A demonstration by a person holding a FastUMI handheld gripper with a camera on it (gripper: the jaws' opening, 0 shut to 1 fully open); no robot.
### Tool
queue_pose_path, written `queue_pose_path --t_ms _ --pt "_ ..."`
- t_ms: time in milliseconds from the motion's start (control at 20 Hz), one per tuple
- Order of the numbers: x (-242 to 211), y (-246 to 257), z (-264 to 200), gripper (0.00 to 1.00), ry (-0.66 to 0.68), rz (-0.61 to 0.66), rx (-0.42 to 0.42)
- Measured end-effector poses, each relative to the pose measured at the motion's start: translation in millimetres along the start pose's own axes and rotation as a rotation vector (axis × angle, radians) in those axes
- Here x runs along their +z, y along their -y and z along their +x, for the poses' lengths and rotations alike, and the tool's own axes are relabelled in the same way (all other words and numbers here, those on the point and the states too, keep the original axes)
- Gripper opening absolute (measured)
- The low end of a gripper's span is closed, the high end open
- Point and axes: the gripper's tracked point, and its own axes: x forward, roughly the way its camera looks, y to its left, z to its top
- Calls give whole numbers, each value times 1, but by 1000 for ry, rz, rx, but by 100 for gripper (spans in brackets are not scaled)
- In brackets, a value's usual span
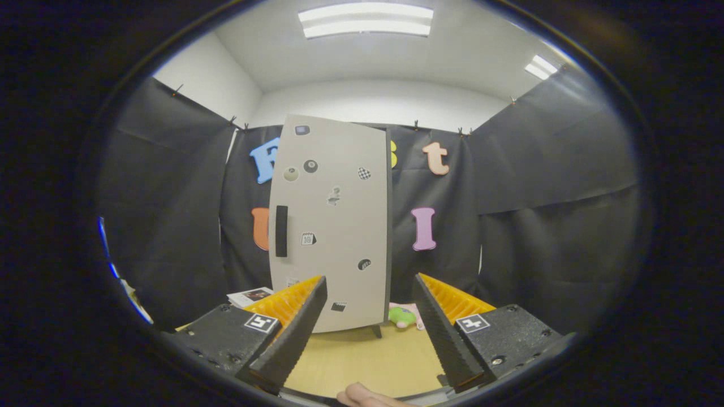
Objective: Open the shoe cabinet door, grab the shoes and put them into the shoe cabinet, then close the shoe cabinet door.
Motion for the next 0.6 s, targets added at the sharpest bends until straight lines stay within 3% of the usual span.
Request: queue_pose_path --t_ms 600 --pt "-18 9 13 99 -44 51 22"
